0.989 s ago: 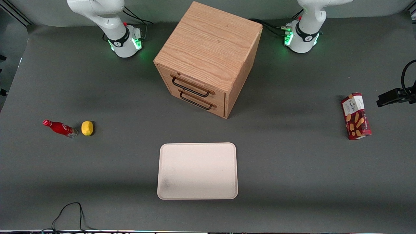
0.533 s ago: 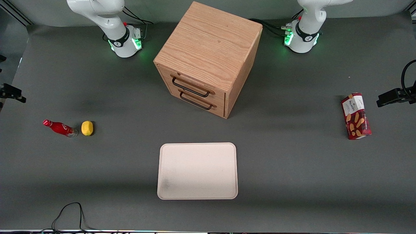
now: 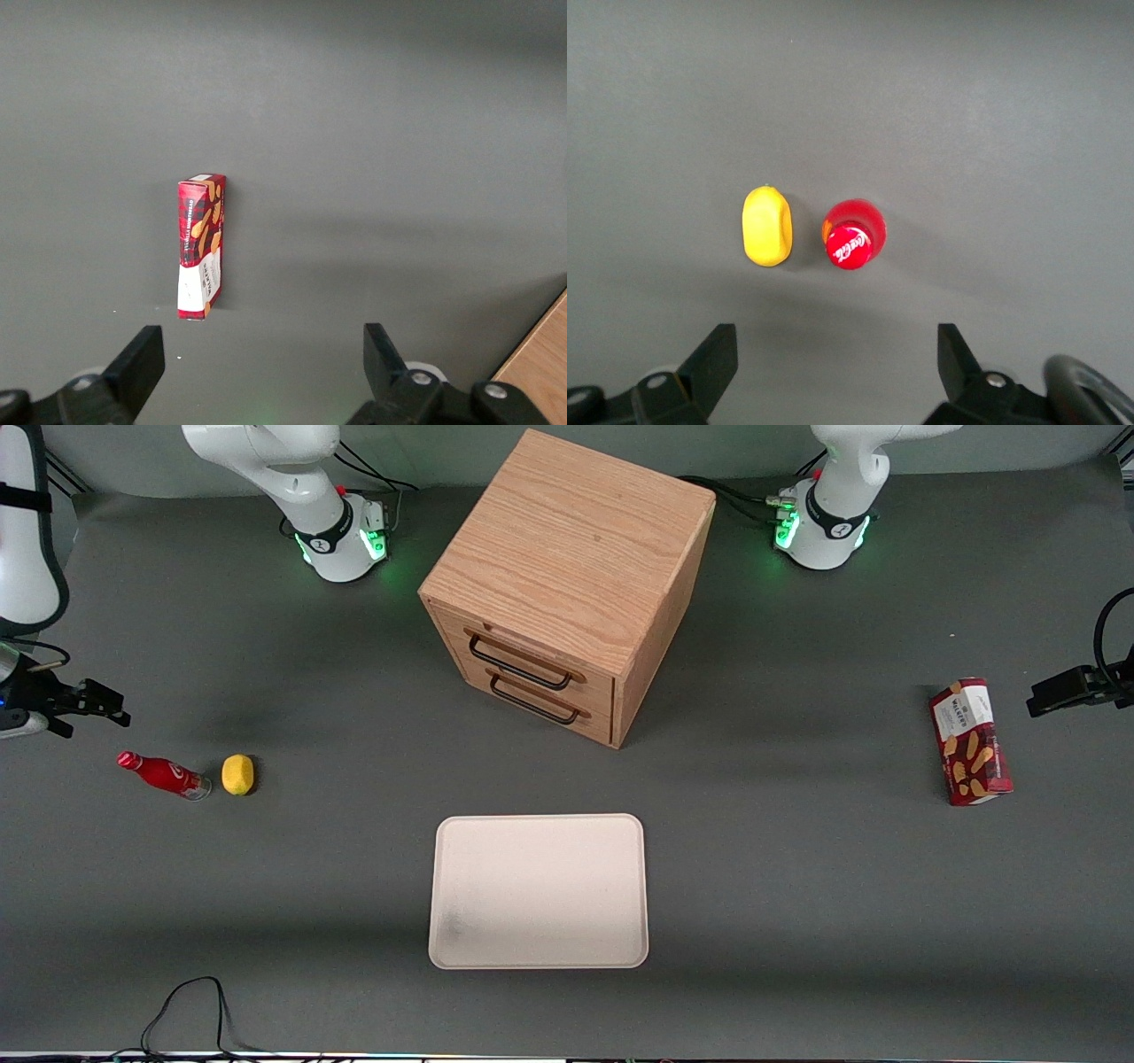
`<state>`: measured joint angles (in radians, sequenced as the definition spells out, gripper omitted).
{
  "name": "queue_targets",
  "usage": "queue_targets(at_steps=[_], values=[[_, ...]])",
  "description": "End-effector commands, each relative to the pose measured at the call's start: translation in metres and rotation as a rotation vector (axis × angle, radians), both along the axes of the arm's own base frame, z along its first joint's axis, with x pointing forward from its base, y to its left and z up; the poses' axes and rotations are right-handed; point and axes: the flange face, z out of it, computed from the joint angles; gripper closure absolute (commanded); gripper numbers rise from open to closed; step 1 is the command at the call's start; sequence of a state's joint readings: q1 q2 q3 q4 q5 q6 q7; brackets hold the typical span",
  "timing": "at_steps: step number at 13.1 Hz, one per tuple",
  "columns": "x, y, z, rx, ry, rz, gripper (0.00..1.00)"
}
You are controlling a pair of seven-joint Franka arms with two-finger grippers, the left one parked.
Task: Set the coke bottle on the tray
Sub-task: 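Lower the open right gripper around the bottle's neck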
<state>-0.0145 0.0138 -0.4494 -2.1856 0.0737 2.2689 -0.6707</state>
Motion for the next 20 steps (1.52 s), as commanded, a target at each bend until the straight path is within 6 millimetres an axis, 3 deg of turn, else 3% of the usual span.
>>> queue_targets(at_steps=[1,7,13,20], values=[[0.007,0.007,-0.015,0.018,-0.015,0.011,0.00],[0.027,0.005,-0.051,0.010,-0.002,0.046,0.00],[0.054,0.017,-0.058,-0.018,0.008,0.110,0.00],[0.053,0.017,-0.062,-0.018,0.016,0.147,0.00]])
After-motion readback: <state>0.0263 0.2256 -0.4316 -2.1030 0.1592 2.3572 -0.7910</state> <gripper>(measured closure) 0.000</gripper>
